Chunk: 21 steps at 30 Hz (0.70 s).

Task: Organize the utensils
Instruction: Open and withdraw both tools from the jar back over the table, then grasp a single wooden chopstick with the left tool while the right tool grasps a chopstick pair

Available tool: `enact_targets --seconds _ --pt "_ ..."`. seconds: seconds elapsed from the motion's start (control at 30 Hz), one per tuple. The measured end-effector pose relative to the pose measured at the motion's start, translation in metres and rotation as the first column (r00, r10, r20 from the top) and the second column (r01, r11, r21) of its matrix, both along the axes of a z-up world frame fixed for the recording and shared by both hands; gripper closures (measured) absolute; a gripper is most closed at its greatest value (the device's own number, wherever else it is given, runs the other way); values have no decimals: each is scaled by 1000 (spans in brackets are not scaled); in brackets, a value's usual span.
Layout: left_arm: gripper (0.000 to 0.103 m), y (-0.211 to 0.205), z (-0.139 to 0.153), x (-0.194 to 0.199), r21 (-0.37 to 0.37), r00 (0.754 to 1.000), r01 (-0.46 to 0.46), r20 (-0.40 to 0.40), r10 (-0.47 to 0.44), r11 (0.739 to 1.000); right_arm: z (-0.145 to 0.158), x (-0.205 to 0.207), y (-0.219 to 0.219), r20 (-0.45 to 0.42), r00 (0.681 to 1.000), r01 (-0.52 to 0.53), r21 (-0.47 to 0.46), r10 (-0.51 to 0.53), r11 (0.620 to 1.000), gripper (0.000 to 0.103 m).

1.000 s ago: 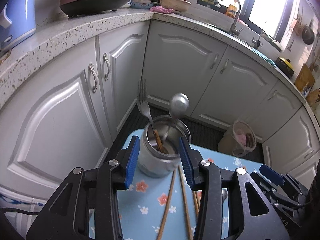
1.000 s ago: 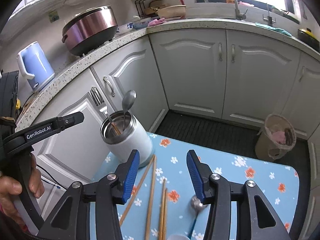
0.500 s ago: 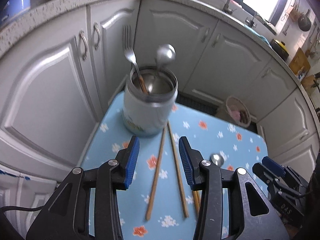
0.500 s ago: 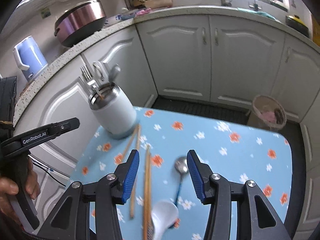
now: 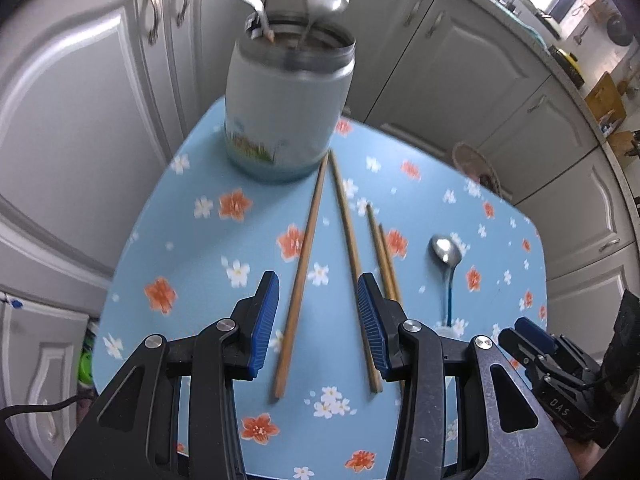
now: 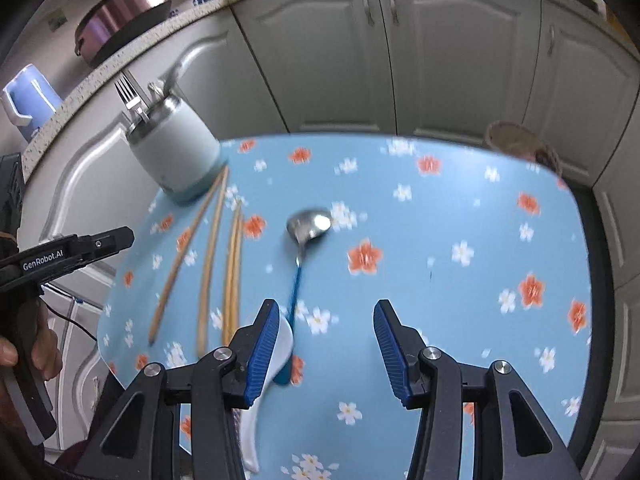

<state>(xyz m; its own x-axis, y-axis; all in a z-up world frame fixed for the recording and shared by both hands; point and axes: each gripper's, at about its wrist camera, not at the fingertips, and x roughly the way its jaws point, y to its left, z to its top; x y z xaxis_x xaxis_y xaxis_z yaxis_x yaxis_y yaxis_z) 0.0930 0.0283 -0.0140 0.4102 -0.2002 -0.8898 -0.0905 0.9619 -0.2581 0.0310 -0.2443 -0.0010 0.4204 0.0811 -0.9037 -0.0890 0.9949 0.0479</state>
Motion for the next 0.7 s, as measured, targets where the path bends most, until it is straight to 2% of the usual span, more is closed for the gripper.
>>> enact_targets --seconds 0.17,0.47,0.6,0.7 --pt "63 0 -21 -4 -4 999 1 -53 -2 1000 -14 -8 4 -39 999 -25 42 27 999 56" --pt "62 12 -43 3 -19 993 -43 -115 41 999 -31 -11 29 -68 994 -82 -3 81 997 56" --pt "62 13 -45 12 -9 992 -56 -117 54 998 -27 -7 34 -52 995 -80 17 81 997 56" --pt "62 16 -47 20 -6 990 -76 -116 75 997 -19 1 46 -36 992 -118 48 120 992 56"
